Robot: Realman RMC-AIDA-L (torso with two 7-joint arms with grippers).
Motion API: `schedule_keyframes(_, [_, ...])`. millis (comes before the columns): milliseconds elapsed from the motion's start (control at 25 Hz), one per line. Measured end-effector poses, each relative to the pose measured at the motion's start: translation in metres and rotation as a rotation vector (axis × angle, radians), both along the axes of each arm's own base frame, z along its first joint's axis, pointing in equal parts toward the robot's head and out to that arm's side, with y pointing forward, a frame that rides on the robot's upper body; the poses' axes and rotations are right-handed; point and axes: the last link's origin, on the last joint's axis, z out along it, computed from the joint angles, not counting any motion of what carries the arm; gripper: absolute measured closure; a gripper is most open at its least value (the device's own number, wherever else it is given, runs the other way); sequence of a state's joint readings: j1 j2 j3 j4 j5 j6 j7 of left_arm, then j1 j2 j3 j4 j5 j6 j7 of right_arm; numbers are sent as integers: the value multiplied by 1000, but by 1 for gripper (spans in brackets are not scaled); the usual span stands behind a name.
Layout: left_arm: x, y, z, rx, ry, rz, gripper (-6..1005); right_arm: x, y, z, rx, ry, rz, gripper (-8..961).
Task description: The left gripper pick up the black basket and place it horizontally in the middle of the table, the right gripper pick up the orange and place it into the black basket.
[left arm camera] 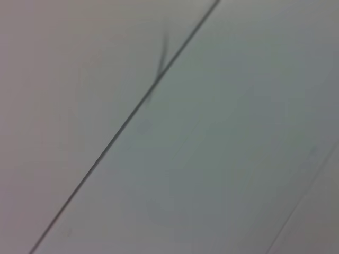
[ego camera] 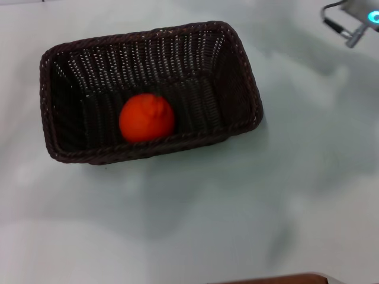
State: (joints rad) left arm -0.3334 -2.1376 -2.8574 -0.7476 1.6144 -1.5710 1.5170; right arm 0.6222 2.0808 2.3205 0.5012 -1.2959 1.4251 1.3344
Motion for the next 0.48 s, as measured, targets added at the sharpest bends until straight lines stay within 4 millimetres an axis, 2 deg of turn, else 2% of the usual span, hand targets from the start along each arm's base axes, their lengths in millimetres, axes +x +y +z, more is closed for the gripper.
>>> schedule_keyframes(40, [2,-1,0,39,5,-21,124,8,-2,3,65,15,-16,212])
schedule_keyframes(320, [-2,-19,-7,353,14,-55,123,82,-25,31,594,86,-314,92])
schedule_keyframes(480, [-11,-35,-12,550,28,-4,123,111,-42,39,764,53,-447,23])
